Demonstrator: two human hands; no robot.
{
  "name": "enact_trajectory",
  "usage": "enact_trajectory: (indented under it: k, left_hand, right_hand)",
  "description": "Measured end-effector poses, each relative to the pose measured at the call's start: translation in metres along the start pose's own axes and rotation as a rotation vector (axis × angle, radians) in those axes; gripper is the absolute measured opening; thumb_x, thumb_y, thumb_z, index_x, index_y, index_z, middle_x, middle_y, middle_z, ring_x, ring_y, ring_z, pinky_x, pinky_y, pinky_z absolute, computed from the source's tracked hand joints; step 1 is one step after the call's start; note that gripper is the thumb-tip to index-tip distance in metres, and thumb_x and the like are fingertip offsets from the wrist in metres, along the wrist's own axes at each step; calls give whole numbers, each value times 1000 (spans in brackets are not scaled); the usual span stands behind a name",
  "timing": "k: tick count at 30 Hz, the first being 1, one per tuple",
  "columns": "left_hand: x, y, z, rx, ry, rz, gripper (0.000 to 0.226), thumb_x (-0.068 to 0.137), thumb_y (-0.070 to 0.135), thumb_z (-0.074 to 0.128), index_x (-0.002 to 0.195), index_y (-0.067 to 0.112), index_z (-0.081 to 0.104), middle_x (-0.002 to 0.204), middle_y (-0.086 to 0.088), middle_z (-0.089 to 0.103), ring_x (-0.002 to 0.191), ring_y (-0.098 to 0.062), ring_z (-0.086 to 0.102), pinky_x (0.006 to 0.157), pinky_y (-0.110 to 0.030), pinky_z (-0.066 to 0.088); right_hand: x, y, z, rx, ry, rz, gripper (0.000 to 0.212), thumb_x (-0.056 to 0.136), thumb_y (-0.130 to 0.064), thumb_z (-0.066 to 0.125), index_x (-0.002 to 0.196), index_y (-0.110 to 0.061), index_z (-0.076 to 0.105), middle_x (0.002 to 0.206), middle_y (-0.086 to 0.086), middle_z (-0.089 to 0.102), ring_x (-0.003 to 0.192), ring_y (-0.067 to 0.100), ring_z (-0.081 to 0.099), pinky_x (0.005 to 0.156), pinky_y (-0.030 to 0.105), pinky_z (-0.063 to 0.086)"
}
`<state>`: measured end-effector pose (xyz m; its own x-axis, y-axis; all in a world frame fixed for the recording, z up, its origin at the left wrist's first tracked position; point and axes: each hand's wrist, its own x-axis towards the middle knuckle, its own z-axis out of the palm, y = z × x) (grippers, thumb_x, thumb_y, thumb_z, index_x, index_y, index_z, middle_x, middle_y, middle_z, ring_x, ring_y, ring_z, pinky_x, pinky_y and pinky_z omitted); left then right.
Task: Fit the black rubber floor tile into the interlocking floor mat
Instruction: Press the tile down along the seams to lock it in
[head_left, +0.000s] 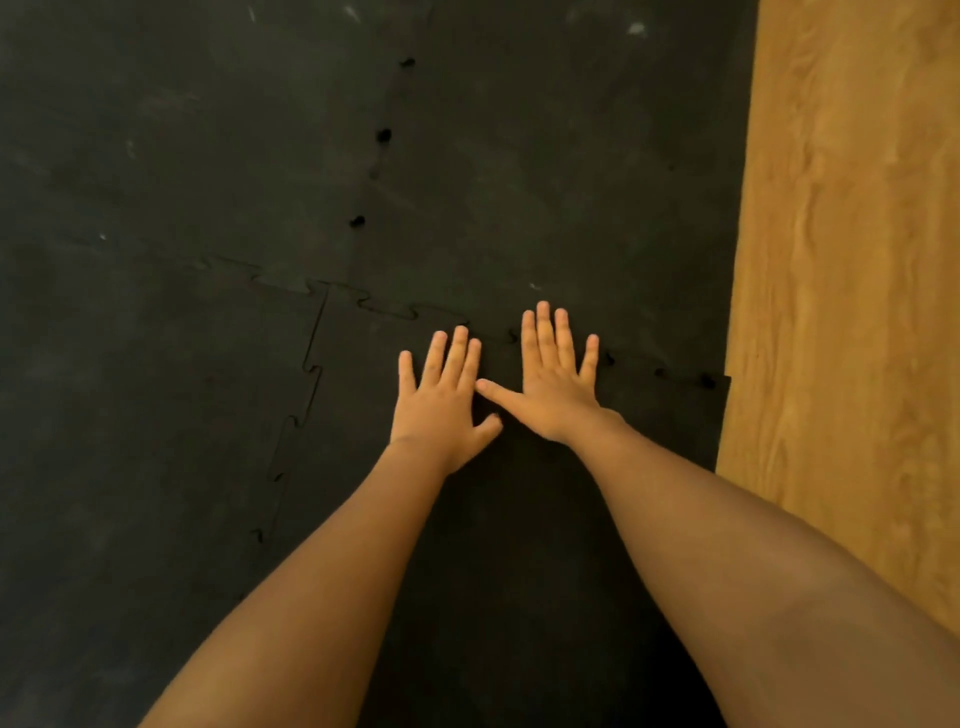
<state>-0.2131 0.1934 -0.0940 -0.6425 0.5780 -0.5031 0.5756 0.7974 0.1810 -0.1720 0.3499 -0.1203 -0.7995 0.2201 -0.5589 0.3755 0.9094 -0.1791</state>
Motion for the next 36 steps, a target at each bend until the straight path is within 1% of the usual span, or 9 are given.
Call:
enact_trajectory:
  k: [4, 7, 9, 12, 18, 23, 27, 32, 36]
  left_hand:
    - [3, -1, -32, 52, -161, -32, 87, 91, 60, 39, 154, 23, -8, 164, 0, -14, 150, -24, -11, 120, -54, 4]
    - [13, 13, -57, 109, -211, -83, 80, 93, 58, 37, 155, 21, 3, 165, -2, -3, 151, -27, -5, 119, -53, 3]
    - [16, 33, -58, 127, -152, -31, 80, 93, 53, 40, 155, 19, 2, 165, -4, -4, 151, -26, -6, 120, -52, 4]
    - [12, 69, -36, 27, -190, 79, 88, 91, 51, 47, 154, 24, -8, 164, -3, -15, 150, -27, -12, 120, -54, 6]
    - [15, 74, -19, 110, -242, 60, 95, 88, 58, 49, 151, 29, -16, 161, -2, -24, 148, -28, -18, 120, -54, 8]
    - [20, 95, -41, 113, -328, -22, 88, 91, 53, 48, 154, 26, -7, 164, -4, -16, 150, -30, -8, 119, -54, 13]
    - [22, 106, -41, 140, -299, -28, 87, 92, 49, 49, 155, 19, -4, 164, -9, -9, 151, -31, -2, 120, -53, 9]
    - [10, 83, -22, 74, -162, 35, 86, 92, 49, 49, 154, 25, -5, 164, -4, -13, 150, -27, -11, 119, -55, 4]
    - [-3, 50, 13, 53, 24, 3, 84, 93, 58, 35, 150, 25, -16, 158, 1, -26, 145, -22, -23, 118, -55, -1]
  right_hand:
    - [-2, 0, -24, 90, -135, -36, 109, 73, -89, 25, 141, -25, -30, 141, -6, -47, 127, 15, -44, 100, 51, -29]
    - [-21, 27, -31, 61, 80, -56, 99, 85, -77, 31, 148, -21, -21, 154, 1, -31, 137, 17, -31, 107, 48, -22]
    - [-45, 59, -21, 37, 200, 147, 100, 85, -76, 31, 146, -19, -25, 153, 3, -32, 138, 20, -30, 109, 49, -19]
    - [-71, 99, -3, 49, 70, 360, 108, 79, -84, 27, 137, -18, -36, 151, 5, -38, 134, 21, -37, 109, 54, -19]
    - [-62, 111, 6, 83, -51, 310, 117, 45, -100, -4, 119, -25, -55, 128, -4, -62, 118, 17, -56, 92, 51, -37]
    - [-66, 117, -9, 83, -71, 304, 116, 65, -95, 19, 132, -24, -42, 141, -1, -49, 130, 22, -42, 104, 55, -24]
    - [-87, 102, -5, -37, 45, 57, 105, 75, -86, 24, 147, -22, -18, 158, 1, -21, 141, 20, -21, 110, 55, -14]
    - [-75, 68, 0, 117, -226, 186, 126, 63, -94, 39, 133, -22, -37, 138, -2, -50, 127, 23, -46, 99, 58, -29]
    - [-71, 72, 2, 140, -270, 176, 141, 52, -94, 52, 126, -25, -46, 128, -4, -60, 117, 22, -55, 93, 58, -35]
